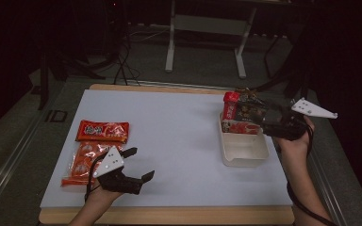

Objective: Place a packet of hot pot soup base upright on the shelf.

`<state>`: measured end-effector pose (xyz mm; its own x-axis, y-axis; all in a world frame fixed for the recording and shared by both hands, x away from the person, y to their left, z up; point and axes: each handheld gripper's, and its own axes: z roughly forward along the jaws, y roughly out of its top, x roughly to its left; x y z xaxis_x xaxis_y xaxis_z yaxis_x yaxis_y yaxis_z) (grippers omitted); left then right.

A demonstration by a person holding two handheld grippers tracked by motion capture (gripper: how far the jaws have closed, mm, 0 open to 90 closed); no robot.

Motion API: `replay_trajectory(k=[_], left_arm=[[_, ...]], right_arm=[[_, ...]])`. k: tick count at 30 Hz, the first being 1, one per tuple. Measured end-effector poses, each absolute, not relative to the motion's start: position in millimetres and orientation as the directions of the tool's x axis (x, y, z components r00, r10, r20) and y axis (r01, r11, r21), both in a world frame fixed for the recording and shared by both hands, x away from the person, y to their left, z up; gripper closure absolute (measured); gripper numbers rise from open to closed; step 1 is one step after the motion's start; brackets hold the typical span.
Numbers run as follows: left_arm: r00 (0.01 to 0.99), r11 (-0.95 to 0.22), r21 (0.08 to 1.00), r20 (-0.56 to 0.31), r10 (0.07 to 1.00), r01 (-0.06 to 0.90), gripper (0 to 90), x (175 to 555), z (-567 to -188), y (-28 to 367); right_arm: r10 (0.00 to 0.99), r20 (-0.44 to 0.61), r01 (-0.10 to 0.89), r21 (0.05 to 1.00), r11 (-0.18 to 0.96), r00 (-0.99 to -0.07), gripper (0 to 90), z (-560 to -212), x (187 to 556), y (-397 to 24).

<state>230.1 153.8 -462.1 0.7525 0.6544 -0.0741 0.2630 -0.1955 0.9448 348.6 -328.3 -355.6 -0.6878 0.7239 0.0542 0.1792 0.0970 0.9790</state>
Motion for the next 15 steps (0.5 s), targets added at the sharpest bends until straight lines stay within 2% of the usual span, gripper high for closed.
replay_trajectory(k=[9, 15], left_arm=[[0.750, -0.216, 0.932, -0.083, 0.656, 0.292, 4.6, 226, -467, 162], [0.743, -0.213, 0.930, -0.086, 0.664, 0.298, 4.7, 222, -467, 168]], right_arm=[[0.641, 0.074, 0.191, 0.975, 0.116, -0.764, 14.0, -382, 317, -312], [0.615, 0.094, 0.226, 0.964, 0.140, -0.783, 14.3, -398, 304, -307]])
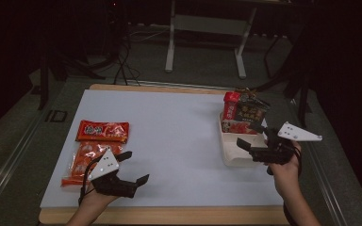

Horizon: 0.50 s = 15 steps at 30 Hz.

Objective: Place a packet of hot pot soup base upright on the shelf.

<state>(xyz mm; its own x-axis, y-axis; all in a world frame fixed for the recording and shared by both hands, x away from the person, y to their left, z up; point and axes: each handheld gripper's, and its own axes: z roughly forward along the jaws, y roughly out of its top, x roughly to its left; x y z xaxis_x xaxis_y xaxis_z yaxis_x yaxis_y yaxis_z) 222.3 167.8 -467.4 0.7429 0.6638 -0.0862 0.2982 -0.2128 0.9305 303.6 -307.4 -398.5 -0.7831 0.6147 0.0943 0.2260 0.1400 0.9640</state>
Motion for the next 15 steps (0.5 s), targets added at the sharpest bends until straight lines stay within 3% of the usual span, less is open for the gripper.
replay_trajectory(k=[15], left_arm=[[0.639, -0.182, 0.920, -0.089, 0.764, 0.347, 16.5, 216, -470, 218]], right_arm=[[0.539, 0.063, 0.188, 0.966, 0.180, -0.840, 17.7, -420, 288, -288]])
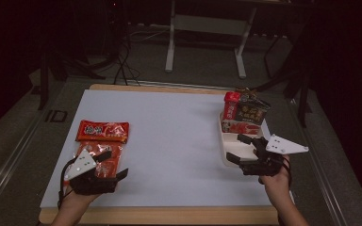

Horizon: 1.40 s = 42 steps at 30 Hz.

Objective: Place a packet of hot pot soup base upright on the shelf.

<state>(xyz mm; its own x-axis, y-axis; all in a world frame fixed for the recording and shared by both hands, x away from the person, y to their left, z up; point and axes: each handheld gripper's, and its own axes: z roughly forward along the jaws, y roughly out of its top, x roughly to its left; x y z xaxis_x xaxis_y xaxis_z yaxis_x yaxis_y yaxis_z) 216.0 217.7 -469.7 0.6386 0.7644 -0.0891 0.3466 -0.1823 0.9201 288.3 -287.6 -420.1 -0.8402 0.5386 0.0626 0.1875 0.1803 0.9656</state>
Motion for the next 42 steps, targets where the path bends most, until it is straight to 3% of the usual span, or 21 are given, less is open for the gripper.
replay_trajectory(k=[12, 17, 20, 24, 29, 36, 42], left_arm=[[0.538, -0.171, 0.886, -0.100, 0.837, 0.430, 23.9, 220, -480, 253], [0.461, -0.156, 0.866, -0.093, 0.883, 0.474, 38.4, 221, -490, 275], [0.397, -0.132, 0.857, -0.090, 0.913, 0.498, 50.4, 223, -495, 286], [0.312, -0.141, 0.833, -0.040, 0.949, 0.535, 73.3, 225, -502, 298], [0.233, -0.140, 0.784, -0.007, 0.972, 0.605, 89.1, 229, -512, 310], [0.162, -0.135, 0.707, 0.029, 0.986, 0.694, 90.0, 231, -531, 321], [0.174, -0.160, 0.681, 0.049, 0.984, 0.715, 90.0, 232, -531, 317]], right_arm=[[0.533, 0.090, 0.213, 0.962, 0.174, -0.841, 16.6, -430, 285, -284], [0.520, 0.092, 0.214, 0.960, 0.179, -0.849, 16.6, -431, 278, -281], [0.514, 0.102, 0.225, 0.957, 0.184, -0.852, 16.6, -433, 274, -280], [0.508, 0.107, 0.232, 0.954, 0.189, -0.855, 16.6, -435, 271, -280], [0.500, 0.112, 0.236, 0.952, 0.193, -0.859, 16.6, -436, 272, -276], [0.490, 0.113, 0.236, 0.952, 0.196, -0.864, 16.6, -437, 272, -275], [0.489, 0.114, 0.238, 0.951, 0.199, -0.865, 16.6, -438, 274, -275]])
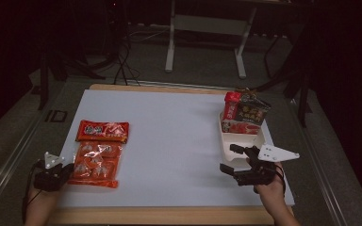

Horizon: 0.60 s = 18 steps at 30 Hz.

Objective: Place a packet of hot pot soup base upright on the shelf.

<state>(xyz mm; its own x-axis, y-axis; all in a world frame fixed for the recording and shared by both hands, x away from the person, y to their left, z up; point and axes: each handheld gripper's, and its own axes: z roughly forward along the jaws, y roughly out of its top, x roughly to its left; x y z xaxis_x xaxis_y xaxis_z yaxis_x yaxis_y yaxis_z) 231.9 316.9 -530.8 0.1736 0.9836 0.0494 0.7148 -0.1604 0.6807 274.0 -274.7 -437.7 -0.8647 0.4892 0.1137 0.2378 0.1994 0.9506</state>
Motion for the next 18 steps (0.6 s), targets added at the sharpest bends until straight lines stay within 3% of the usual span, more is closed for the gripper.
replay_trajectory(k=[8, 18], left_arm=[[0.247, -0.176, 0.668, -0.012, 0.969, 0.723, 90.0, 233, -530, 294], [0.330, -0.231, 0.661, -0.027, 0.944, 0.714, 90.0, 236, -528, 260]], right_arm=[[0.483, 0.125, 0.246, 0.949, 0.196, -0.867, 16.7, -438, 275, -273], [0.476, 0.126, 0.244, 0.950, 0.195, -0.870, 16.7, -437, 273, -273]])
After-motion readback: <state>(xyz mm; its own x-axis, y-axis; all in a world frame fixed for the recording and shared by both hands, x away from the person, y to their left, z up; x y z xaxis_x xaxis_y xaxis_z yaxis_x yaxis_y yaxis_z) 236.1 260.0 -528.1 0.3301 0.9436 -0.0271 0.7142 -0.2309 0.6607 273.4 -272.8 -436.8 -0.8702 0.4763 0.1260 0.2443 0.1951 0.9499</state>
